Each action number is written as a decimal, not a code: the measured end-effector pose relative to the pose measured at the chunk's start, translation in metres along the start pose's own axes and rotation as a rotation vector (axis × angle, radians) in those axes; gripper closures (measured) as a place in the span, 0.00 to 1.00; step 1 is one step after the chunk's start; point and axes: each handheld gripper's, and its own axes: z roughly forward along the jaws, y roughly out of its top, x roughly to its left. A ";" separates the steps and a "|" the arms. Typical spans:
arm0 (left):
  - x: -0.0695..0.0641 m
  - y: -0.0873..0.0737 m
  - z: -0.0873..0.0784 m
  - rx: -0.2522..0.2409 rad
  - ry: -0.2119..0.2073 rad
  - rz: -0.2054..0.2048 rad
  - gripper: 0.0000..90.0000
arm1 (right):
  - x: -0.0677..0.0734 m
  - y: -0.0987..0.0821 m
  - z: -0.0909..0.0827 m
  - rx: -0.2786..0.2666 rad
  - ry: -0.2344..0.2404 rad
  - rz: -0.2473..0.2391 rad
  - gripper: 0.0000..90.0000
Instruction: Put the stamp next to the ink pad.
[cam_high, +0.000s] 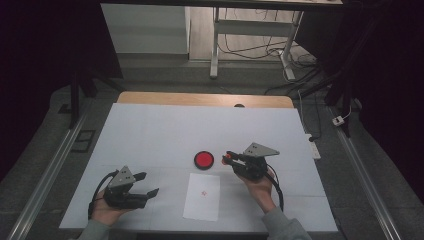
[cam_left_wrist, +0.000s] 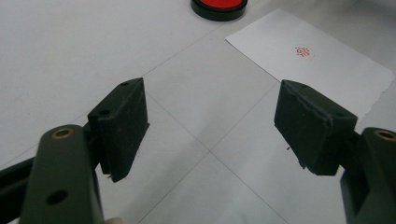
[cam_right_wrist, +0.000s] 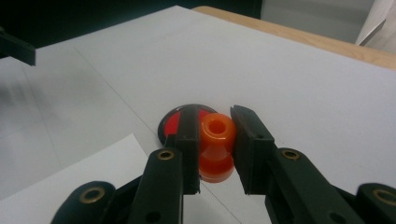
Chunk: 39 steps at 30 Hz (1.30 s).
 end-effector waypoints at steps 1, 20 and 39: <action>0.000 0.000 0.000 0.000 0.000 -0.001 0.29 | -0.001 -0.001 0.002 0.004 -0.001 0.002 0.80; 0.002 -0.001 0.001 0.012 -0.005 -0.011 0.28 | -0.015 -0.009 0.047 0.114 -0.039 -0.007 0.80; 0.001 -0.001 0.001 0.011 -0.004 -0.007 0.28 | -0.013 -0.016 0.056 0.190 -0.064 -0.043 0.78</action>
